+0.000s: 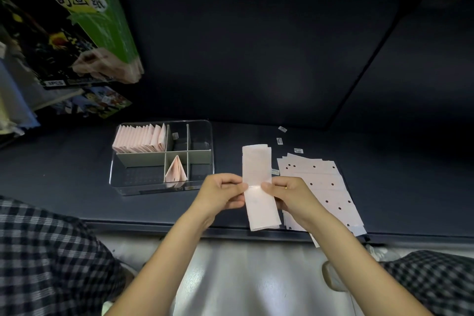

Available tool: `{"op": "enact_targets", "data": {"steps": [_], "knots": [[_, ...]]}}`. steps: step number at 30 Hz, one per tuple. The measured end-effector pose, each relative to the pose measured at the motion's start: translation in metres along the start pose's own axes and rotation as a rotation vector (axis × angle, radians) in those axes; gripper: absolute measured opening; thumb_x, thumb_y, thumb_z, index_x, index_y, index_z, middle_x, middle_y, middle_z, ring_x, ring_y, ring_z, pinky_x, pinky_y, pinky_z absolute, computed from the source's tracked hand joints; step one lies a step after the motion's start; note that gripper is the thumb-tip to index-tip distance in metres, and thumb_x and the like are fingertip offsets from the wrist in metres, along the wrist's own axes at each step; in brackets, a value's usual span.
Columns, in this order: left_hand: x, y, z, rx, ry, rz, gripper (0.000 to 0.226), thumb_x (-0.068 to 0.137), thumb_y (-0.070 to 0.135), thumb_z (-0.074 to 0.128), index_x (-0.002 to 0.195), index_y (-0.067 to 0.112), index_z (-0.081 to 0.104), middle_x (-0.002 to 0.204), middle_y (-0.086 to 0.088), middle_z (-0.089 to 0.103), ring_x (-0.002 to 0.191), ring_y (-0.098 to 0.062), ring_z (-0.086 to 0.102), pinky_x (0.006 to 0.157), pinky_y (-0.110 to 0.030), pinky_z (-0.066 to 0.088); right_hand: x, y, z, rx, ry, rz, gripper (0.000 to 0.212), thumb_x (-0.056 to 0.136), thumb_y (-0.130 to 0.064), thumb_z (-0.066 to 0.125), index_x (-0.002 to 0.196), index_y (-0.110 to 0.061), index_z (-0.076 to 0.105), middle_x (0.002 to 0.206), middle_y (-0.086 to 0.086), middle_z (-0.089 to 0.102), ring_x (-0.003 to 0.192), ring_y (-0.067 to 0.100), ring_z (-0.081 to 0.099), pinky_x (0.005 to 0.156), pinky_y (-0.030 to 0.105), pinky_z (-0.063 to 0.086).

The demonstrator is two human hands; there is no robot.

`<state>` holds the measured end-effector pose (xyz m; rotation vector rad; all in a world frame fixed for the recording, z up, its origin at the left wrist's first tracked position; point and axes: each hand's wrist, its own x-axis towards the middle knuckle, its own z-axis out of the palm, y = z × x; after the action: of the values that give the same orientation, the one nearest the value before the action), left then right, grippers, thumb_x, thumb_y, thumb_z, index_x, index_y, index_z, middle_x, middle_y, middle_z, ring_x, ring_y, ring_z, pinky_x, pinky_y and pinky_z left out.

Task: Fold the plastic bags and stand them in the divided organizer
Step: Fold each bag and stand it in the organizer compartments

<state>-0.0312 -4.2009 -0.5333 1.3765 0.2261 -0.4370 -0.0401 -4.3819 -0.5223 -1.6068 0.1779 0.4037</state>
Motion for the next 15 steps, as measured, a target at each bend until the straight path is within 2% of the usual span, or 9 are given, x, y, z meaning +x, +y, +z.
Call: {"op": "enact_targets", "data": {"steps": [2,6,8,12,15], "knots": [[-0.001,0.003,-0.001,-0.018,-0.036,0.022,0.022,0.084,0.002,0.067,0.07,0.018,0.074,0.071,-0.005,0.072,0.061,-0.012,0.068,0.056,-0.022,0.055,-0.001,-0.001,-0.001,0.033,-0.015,-0.002,0.015,0.091,-0.009,0.058,0.097,-0.002,0.071,0.099,0.01,0.073,0.089,0.019,0.07,0.076,0.026,0.055],[-0.004,0.007,-0.004,-0.068,-0.115,0.045,0.03,0.085,-0.002,0.063,0.07,0.02,0.077,0.076,-0.003,0.073,0.071,-0.014,0.07,0.062,-0.023,0.056,-0.003,-0.003,-0.001,0.118,-0.035,-0.027,0.016,0.089,-0.005,0.058,0.099,-0.004,0.07,0.101,0.011,0.072,0.093,0.021,0.069,0.079,0.028,0.056],[-0.004,0.009,-0.004,-0.103,-0.119,0.06,0.031,0.085,-0.005,0.06,0.071,0.016,0.076,0.077,-0.004,0.072,0.073,-0.014,0.069,0.063,-0.023,0.056,-0.003,-0.005,-0.001,0.16,-0.052,-0.046,0.017,0.088,-0.001,0.058,0.096,-0.007,0.072,0.097,0.01,0.072,0.091,0.019,0.069,0.074,0.026,0.056],[-0.005,0.011,-0.003,-0.089,-0.131,0.086,0.036,0.087,-0.008,0.055,0.066,0.015,0.073,0.076,-0.005,0.071,0.077,-0.014,0.069,0.066,-0.024,0.055,-0.005,-0.009,0.0,0.177,-0.036,-0.079,0.033,0.087,0.008,0.054,0.076,-0.014,0.076,0.083,0.002,0.072,0.074,0.011,0.068,0.059,0.019,0.052],[-0.005,0.012,-0.002,-0.11,-0.11,0.071,0.035,0.09,-0.006,0.051,0.069,0.015,0.071,0.075,-0.006,0.07,0.072,-0.014,0.069,0.065,-0.025,0.055,-0.005,-0.008,0.0,0.138,0.001,-0.118,0.034,0.087,0.008,0.054,0.073,-0.015,0.076,0.084,0.0,0.07,0.076,0.011,0.068,0.06,0.02,0.052]]}}
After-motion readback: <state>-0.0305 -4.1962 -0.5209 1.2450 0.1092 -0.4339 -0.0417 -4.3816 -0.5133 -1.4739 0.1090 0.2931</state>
